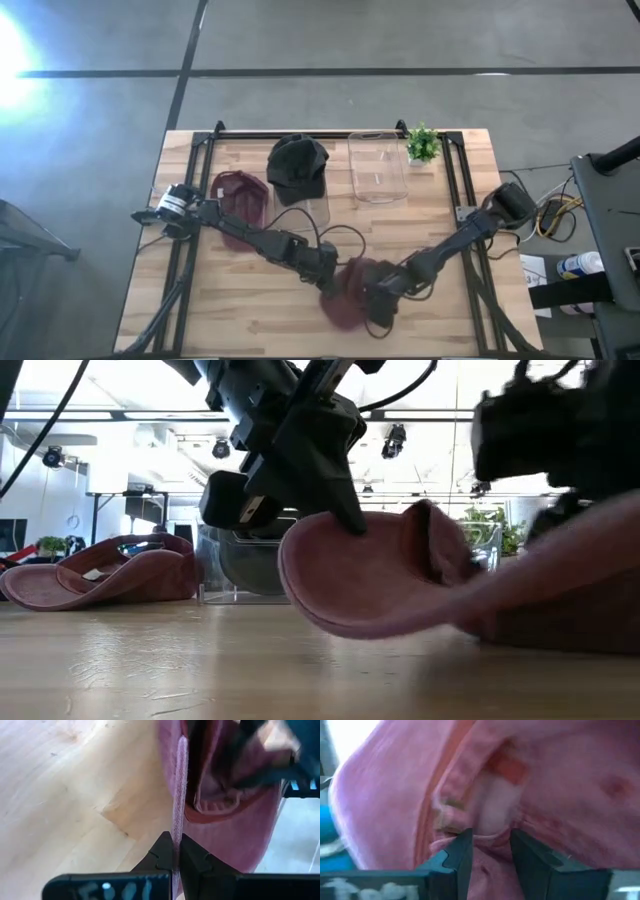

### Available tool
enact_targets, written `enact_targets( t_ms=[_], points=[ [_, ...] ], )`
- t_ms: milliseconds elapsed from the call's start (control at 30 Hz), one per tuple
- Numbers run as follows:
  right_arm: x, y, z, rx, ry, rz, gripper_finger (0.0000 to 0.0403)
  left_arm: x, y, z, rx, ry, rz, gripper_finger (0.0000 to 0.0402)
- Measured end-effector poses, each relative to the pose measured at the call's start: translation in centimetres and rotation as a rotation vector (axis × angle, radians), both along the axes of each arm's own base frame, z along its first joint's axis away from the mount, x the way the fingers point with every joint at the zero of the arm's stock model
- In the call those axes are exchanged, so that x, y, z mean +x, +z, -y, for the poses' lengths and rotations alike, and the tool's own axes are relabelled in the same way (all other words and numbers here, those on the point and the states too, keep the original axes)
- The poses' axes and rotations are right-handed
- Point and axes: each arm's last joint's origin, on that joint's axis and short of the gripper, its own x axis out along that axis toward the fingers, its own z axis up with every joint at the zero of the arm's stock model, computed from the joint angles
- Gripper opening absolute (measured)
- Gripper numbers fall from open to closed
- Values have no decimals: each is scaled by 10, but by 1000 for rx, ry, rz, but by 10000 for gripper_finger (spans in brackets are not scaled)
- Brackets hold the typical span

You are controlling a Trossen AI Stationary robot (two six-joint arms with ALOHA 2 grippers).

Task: Pick & Place hat
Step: Put the bottom red cap into the right transparent bin

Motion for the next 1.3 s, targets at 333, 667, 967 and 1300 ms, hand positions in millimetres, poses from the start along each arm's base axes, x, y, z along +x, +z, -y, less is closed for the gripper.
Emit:
enact_targets(
  t_ms=[333,667,967,1300],
  points=[
    [3,3,-7,28,19,34,131,2,0,-6,13,0,12,10],
    [-2,31,-4,9,91,124,144,4,1,-7,30,29,32,10],
    [-17,62,-5,-92,67,246,155,6,3,-8,23,56,52,10],
    [-27,60,0,-164,-9,195,155,6,3,-6,-15,143,51,10]
  ],
)
